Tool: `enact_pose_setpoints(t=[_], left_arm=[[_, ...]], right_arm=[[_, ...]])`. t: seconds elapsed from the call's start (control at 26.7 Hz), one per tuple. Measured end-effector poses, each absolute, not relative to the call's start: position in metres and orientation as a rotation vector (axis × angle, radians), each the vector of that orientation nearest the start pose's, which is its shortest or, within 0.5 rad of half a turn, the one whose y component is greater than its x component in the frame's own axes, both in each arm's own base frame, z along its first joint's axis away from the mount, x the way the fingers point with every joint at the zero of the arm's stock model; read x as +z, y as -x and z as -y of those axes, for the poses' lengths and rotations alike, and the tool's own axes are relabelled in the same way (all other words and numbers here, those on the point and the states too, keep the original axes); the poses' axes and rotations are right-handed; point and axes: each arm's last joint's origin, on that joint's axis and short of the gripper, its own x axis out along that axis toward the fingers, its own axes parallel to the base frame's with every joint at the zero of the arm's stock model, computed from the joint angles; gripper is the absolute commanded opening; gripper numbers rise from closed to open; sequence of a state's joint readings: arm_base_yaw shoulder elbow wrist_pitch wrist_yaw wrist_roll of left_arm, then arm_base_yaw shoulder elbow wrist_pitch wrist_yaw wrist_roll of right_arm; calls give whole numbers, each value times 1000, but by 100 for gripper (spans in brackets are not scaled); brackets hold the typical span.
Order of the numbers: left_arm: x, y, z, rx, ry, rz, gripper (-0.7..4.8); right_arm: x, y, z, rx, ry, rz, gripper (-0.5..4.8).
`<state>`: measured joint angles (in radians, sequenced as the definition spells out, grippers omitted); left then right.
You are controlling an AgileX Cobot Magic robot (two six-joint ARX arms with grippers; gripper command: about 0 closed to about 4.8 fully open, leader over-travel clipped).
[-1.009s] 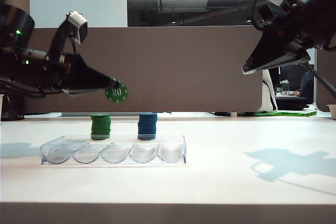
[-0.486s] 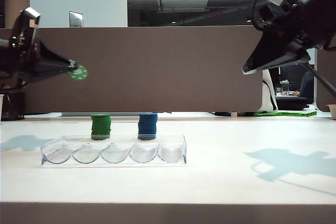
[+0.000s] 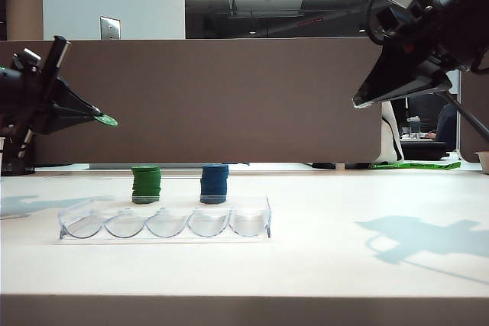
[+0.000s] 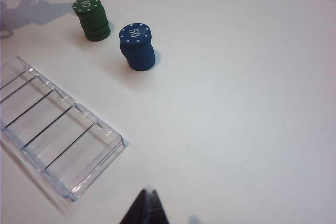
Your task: Pick up the chip in the box and place it on the pile of chips with the same color.
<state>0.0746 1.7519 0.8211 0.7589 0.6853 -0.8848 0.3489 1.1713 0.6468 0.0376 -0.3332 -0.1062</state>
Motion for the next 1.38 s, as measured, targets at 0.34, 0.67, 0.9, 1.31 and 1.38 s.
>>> enact_pose_setpoints(t=[0.34,0.67,0.9,1.31,1.38], left_arm=[[173,-353,8,-429,959,-497,-6],[146,-362,8,-443,1008,-499,-6],[148,-364,9,-502,1005,-470,-6],[148,-365,16,-566,1019,-502,-6],[143,-371,16,-576,1049,-527,-6]], right_arm=[[231,-226,-92,694,104,-461,-5],[231,-226,-92,694,104,-461,-5],[231,-226,-92,694,104,-461,-5],[231,-226,-92,694,104,-461,-5],[231,-226,-92,694,104,-461,-5]])
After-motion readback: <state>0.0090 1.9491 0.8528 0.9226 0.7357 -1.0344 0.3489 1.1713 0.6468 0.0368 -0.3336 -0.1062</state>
